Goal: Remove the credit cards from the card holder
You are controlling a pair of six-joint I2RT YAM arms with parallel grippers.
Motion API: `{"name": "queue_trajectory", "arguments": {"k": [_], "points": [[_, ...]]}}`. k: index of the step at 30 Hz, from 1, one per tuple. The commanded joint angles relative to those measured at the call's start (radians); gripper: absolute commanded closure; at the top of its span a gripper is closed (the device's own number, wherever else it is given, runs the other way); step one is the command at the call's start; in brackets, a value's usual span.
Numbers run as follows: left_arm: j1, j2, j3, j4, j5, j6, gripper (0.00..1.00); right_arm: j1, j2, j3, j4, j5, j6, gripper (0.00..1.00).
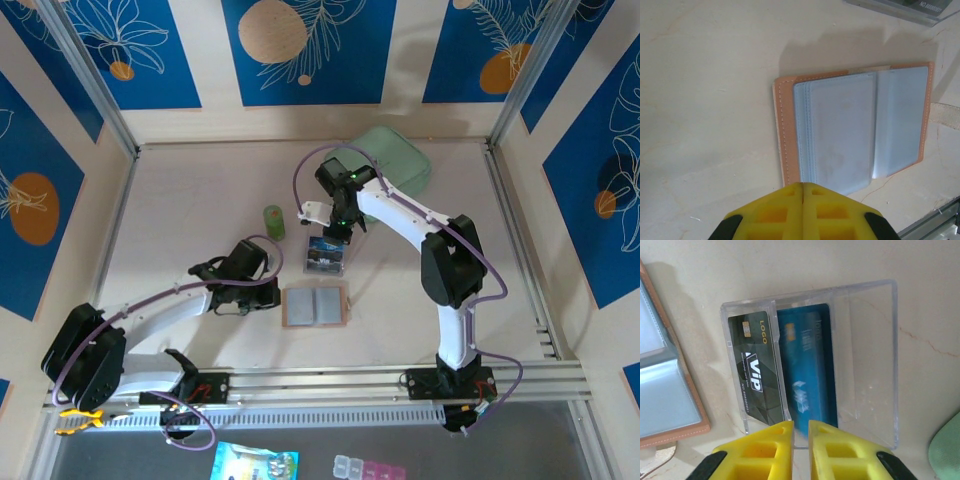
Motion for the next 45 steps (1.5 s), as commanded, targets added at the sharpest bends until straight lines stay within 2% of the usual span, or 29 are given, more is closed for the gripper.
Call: {"name": "queue_trajectory", "arguments": {"k": [1,6,11,16,20,23,29,32,35,37,45], "points": [[0.012,-0.012,-0.014,-0.011,0.012,0.015,0.98,0.001,-0.017,0.008,-0.001,0.007,0.01,0.82],[0.012,0.005,-0.017,0.017,0.033,0.01,0.97,0.007,-0.078,-0.037,0.04,0.0,0.065,0.82],[0.012,0.035,-0.02,0.054,0.055,0.001,0.98,0.017,-0.159,-0.121,0.126,-0.055,0.226,0.82],[0.011,0.072,-0.029,0.106,0.08,-0.008,0.98,0.036,-0.256,-0.282,0.286,-0.152,0.52,0.82],[0.012,0.094,-0.035,0.129,0.09,-0.013,1.0,0.083,-0.334,-0.429,0.424,-0.182,0.761,0.83],[0.011,0.105,-0.04,0.139,0.094,-0.014,1.0,0.114,-0.368,-0.503,0.459,-0.211,0.956,0.88],[0.003,0.124,-0.074,0.186,0.114,-0.036,1.0,0.164,-0.413,-0.644,0.534,-0.287,1.296,0.89],[-0.004,0.13,-0.082,0.178,0.105,-0.033,1.0,0.182,-0.411,-0.699,0.575,-0.338,1.358,0.87],[-0.004,0.13,-0.099,0.182,0.094,-0.034,1.0,0.2,-0.412,-0.742,0.61,-0.324,1.415,0.78],[-0.003,0.134,-0.108,0.197,0.101,-0.038,1.0,0.207,-0.404,-0.76,0.637,-0.33,1.442,0.75],[-0.003,0.14,-0.112,0.196,0.096,-0.035,1.0,0.225,-0.354,-0.76,0.69,-0.347,1.496,0.74]]}}
